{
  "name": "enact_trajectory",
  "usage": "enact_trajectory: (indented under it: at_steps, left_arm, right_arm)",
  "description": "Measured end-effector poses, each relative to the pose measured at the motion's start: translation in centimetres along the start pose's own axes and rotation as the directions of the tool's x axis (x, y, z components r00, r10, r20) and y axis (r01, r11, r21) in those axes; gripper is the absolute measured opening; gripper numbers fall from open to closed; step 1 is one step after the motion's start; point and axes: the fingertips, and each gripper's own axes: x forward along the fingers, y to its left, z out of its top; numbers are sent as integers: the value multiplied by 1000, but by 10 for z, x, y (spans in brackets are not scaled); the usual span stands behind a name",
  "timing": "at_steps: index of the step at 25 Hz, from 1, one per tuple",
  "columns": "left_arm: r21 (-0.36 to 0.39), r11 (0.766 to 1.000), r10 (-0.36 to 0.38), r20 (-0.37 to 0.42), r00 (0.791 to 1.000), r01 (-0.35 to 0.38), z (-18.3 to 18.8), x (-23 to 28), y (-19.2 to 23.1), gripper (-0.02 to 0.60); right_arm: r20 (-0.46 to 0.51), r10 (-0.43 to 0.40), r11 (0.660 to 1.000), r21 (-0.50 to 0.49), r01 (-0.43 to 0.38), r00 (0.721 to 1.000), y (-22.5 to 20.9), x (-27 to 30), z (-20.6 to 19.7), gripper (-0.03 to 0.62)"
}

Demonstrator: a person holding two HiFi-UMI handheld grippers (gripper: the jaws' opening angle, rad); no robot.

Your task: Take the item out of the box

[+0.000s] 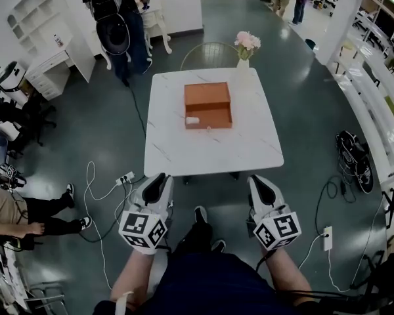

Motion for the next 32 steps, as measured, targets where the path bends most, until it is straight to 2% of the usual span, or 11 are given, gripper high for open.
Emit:
enact_trajectory:
  at_steps: [6, 11, 19, 26, 32]
  left_arm:
    - [-29, 1000, -6, -23, 1000, 6, -2, 56, 23, 75]
    - [-58, 996, -68, -19, 998, 66, 8, 125, 37, 75]
    - [-59, 991, -125, -29, 992, 123, 35, 217, 82, 75]
    - [-74, 991, -114, -86, 990, 108, 25, 258, 126, 75]
    - [-77, 994, -87, -125, 988, 78, 17, 271, 145, 75]
  right_arm:
    - [-29, -27, 1000, 0, 27, 999, -27, 37, 0, 2]
    - [-43, -85, 996, 12, 86, 995, -67, 85, 10, 2]
    - [-65, -106, 994, 26, 108, 992, -99, 182, 22, 2]
    - [-113, -73, 996, 48, 78, 991, -101, 249, 10, 2]
    - [-163, -31, 997, 68, 42, 986, -103, 274, -6, 2]
